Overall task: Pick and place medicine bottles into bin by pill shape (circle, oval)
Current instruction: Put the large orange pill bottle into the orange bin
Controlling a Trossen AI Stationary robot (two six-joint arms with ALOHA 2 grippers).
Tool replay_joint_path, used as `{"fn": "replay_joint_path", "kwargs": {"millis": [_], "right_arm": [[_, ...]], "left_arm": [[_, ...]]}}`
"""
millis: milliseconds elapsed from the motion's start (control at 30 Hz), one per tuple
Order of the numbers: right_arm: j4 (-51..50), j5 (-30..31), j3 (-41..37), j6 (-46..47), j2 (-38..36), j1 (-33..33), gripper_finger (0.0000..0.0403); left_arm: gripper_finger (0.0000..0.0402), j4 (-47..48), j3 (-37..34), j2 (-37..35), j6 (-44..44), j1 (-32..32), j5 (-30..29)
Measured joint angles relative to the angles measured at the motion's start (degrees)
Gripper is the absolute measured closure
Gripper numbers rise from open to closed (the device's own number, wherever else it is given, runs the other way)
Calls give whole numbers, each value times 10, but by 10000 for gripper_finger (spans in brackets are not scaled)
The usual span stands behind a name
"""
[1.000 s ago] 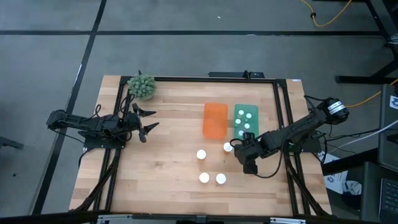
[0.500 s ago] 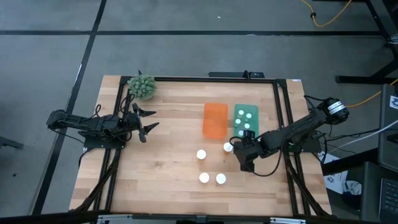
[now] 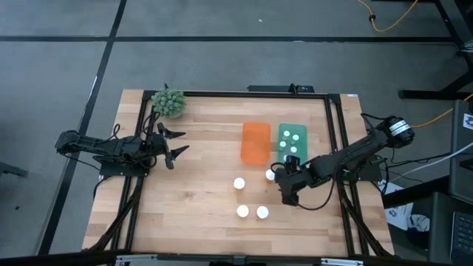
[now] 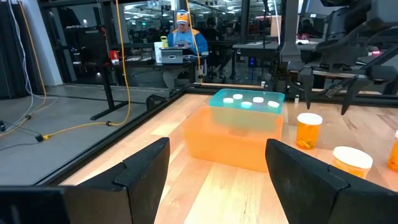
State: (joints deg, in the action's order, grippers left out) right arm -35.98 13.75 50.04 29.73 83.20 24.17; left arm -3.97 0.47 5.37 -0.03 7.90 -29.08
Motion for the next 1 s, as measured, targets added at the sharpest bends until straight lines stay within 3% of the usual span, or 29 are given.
{"fn": "replay_joint_path", "kwargs": {"millis": [267, 567, 733, 1000], "right_arm": [[27, -32, -25, -12, 39, -39, 92], [119, -5, -35, -58, 56, -65, 92], [137, 26, -35, -60, 56, -65, 92], [154, 26, -35, -59, 56, -65, 102]], "left_arm": [[145, 0, 0, 0, 0, 0, 0], [145, 0, 0, 0, 0, 0, 0], [145, 0, 0, 0, 0, 0, 0], [145, 0, 0, 0, 1, 0, 0]]}}
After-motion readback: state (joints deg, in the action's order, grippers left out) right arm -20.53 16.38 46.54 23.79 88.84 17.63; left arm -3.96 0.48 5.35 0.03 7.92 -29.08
